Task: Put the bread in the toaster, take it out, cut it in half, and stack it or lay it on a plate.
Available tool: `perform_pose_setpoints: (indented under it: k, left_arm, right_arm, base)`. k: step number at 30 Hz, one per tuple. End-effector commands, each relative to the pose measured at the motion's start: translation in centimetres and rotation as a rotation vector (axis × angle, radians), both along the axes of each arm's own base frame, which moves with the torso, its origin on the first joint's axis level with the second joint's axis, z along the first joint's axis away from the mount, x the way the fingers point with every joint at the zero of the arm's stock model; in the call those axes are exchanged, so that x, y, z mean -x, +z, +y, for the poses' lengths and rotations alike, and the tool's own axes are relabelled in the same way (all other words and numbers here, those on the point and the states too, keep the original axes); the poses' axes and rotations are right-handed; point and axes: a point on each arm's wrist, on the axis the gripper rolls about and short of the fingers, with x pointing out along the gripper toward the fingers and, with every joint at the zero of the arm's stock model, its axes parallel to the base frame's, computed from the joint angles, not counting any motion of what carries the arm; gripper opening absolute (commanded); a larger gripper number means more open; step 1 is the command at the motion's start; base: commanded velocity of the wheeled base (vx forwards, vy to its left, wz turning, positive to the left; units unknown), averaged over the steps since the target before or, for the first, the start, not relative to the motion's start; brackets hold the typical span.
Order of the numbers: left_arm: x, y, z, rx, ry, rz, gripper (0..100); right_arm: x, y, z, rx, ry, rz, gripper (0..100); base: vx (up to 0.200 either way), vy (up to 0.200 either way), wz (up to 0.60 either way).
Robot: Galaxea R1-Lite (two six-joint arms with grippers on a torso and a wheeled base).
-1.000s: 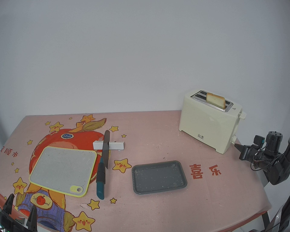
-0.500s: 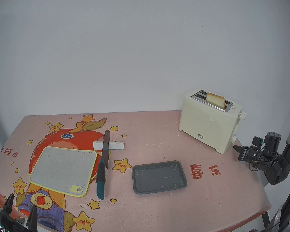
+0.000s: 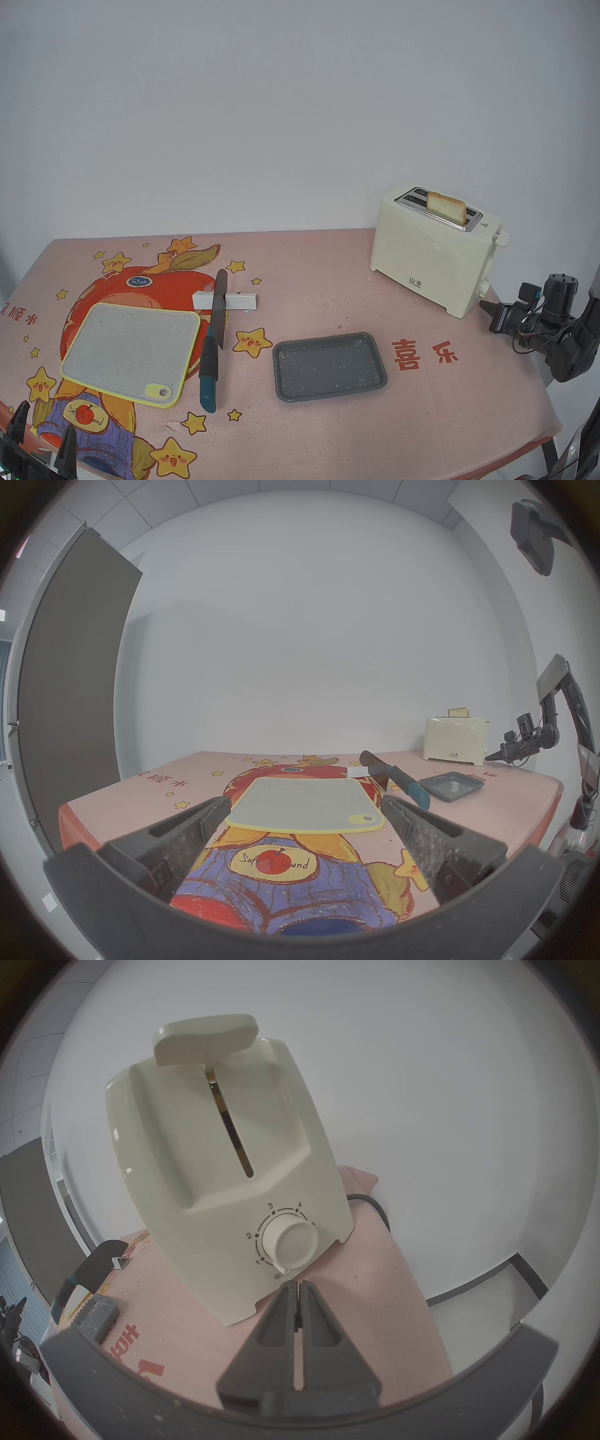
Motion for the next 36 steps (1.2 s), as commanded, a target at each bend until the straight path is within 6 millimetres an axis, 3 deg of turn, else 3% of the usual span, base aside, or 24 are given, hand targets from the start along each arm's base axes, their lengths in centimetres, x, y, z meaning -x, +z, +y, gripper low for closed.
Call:
perform_pose_setpoints:
  k: [1, 36]
  left_arm:
    - [-0.03, -0.52, 0.00, 0.000, 0.001, 0.004, 100]
    - [-0.03, -0.52, 0.00, 0.002, 0.001, 0.004, 100]
  right_arm:
    - [-0.01, 0.08, 0.04, 0.000, 0.003, -0.003, 0]
    - [0.25, 0.97, 0.53, 0.002, 0.022, -0.035, 0]
  base:
    - [0.000, 0.000, 0.00]
    - [0.000, 0.000, 0.00]
